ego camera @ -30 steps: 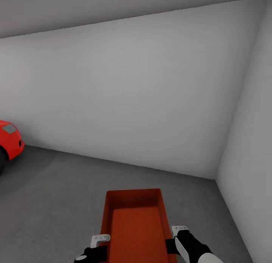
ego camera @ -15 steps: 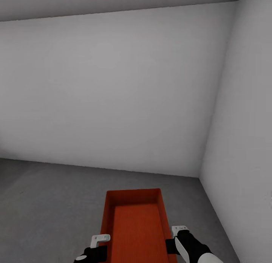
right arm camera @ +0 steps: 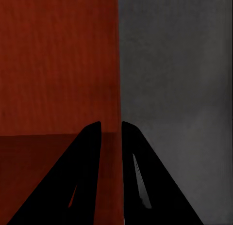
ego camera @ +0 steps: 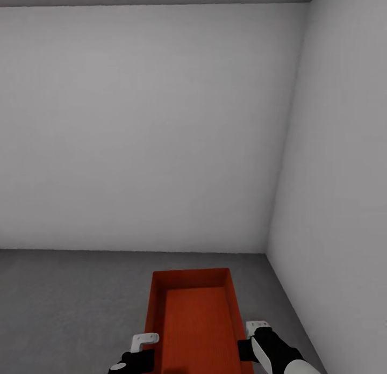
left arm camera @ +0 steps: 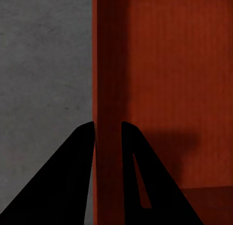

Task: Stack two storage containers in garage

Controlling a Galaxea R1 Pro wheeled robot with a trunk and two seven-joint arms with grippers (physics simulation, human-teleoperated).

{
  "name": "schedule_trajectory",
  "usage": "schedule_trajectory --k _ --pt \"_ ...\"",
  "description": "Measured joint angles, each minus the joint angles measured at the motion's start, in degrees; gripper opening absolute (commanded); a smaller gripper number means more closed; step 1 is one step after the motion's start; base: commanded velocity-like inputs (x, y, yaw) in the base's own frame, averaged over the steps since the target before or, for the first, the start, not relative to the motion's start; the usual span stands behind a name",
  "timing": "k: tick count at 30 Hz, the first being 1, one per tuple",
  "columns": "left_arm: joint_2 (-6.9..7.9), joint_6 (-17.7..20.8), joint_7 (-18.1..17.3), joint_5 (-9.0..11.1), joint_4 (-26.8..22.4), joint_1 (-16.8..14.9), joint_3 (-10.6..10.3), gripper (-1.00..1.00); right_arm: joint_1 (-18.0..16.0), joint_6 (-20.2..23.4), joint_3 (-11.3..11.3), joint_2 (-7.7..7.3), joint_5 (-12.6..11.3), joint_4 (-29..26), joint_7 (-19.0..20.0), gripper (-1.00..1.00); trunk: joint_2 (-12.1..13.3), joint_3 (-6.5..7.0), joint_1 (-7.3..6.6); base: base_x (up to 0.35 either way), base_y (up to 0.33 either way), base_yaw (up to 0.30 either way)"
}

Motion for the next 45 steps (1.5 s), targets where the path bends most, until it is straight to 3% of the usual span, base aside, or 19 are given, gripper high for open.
schedule_trajectory --k 6,21,36,45 --pt "-0.32 0.06 0.39 -0.07 -0.02 0.0 -0.07 -1.0 -0.01 -0.05 0.01 -0.36 0.02 0.09 0.47 -1.0 0.0 0.01 0.0 0.342 0.0 -0.024" --pt "0.98 0.05 -1.25 -0.09 0.01 0.01 0.35 -1.0 -0.01 0.05 -0.1 1.04 -0.08 -0.02 -1.38 -1.0 0.0 0.01 0.0 0.342 -0.01 -0.002" --pt "0.91 0.08 -1.2 -0.16 -0.01 0.01 0.38 -1.0 -0.01 0.04 -0.08 0.96 -0.11 0.0 -1.31 -1.0 0.01 0.01 0.01 0.288 -0.195 0.0" --pt "-0.41 -0.06 0.51 0.01 0.02 0.01 -0.13 -1.0 -0.01 -0.04 -0.01 -0.46 0.14 0.04 0.69 -1.0 0.01 0.01 0.01 0.209 -0.123 0.0"
